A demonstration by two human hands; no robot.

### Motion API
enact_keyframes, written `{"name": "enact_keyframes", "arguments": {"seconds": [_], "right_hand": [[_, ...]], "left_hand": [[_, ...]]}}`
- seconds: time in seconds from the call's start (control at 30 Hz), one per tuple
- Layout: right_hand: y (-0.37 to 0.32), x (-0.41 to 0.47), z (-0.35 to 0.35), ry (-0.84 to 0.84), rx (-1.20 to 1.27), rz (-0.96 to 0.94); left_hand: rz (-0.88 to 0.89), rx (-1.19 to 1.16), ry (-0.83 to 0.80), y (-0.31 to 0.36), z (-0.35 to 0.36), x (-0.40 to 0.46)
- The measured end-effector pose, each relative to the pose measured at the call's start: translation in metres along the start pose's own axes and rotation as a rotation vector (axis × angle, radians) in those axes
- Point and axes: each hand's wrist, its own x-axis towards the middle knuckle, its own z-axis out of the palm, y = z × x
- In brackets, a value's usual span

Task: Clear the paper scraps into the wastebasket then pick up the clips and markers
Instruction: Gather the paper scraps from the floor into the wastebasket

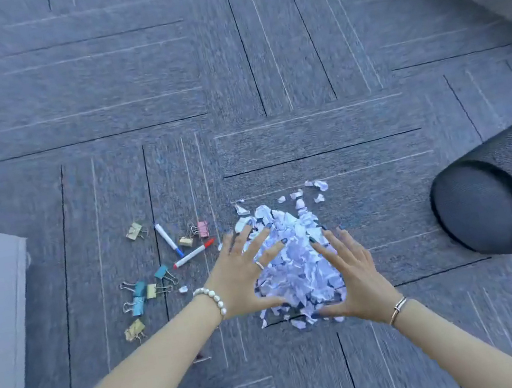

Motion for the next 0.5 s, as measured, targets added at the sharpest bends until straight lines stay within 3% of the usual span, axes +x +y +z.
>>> {"name": "enact_keyframes", "arguments": {"seconds": [0.23, 0.37, 0.5], "right_hand": [[0.024, 0.047, 0.069, 0.031, -0.003, -0.065], [0.027, 0.055, 0.080, 0.090, 0.113, -0.042], [0.026, 0.054, 0.079, 0.131, 0.183, -0.066]], "left_hand": [[0.065, -0.005, -0.025, -0.013, 0.074, 0.036], [0.006, -0.035, -0.133, -0.007, 0.087, 0.044], [0.015, -0.062, -0.114, -0.001, 0.088, 0.051]]}}
